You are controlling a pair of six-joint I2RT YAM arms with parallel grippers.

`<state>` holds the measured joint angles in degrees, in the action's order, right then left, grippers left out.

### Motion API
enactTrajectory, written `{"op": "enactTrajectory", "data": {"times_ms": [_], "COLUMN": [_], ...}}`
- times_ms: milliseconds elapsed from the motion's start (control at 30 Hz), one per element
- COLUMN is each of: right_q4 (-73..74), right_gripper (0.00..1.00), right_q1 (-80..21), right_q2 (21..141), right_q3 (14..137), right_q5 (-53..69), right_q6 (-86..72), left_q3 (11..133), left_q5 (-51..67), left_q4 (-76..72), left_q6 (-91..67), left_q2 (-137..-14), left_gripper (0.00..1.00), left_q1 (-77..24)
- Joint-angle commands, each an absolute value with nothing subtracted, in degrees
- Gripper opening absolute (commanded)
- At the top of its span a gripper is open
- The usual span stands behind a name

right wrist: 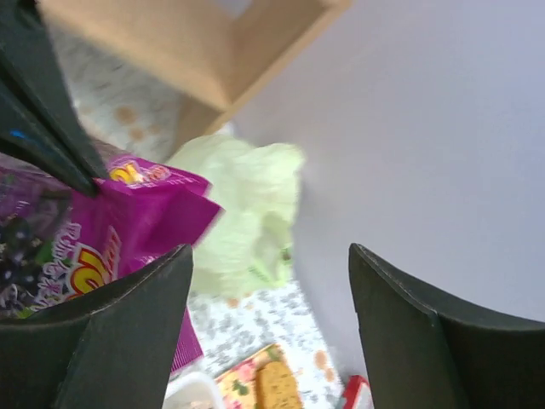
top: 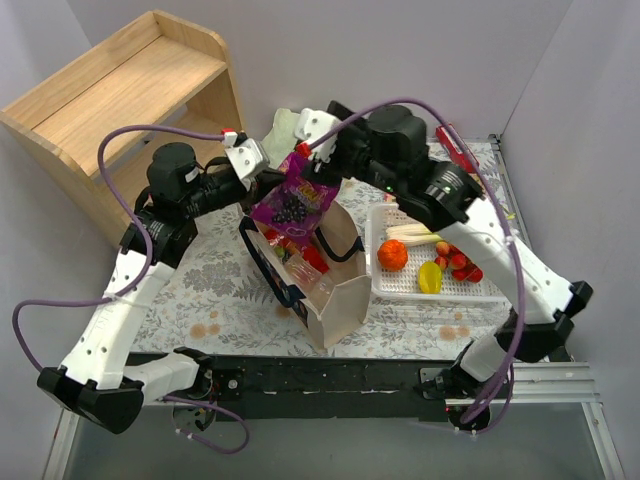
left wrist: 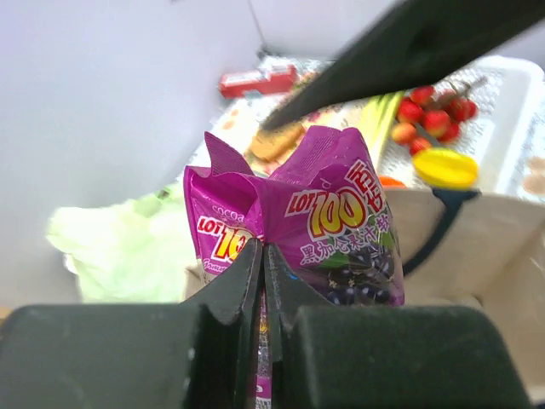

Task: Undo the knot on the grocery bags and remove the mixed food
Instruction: Pick up the fake candies from the takeout bag.

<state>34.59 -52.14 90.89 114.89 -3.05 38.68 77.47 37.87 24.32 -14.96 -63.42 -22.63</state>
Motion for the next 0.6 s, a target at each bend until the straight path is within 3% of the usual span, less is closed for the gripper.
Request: {"op": "enactTrajectory", "data": {"times_ms": [0,233,567], "right_q4": [12.07,9.75,11.16], "right_gripper": [0.81,0.81,0.81], "right_q1": [-51.16,-44.66,-44.12], "right_q2": [81.31,79.10,80.50], "right_q3": [109.27,105.04,103.62], "right_q5": [-16.76,-17.14,-16.26], "right_q6": [43.23,45.97,44.47], "left_q3": [83.58,82.62,74.28], "left_q5": [30.78,16.30,-4.37], "left_q4": [16.53,8.28,-9.04], "left_q6": [-16.97,-19.68,-23.64], "left_q2": [-62.14,-61.70,-62.93], "left_gripper": [0.00,0.00,0.00], "left_q1": [-21.54,-17.49,-16.00]}}
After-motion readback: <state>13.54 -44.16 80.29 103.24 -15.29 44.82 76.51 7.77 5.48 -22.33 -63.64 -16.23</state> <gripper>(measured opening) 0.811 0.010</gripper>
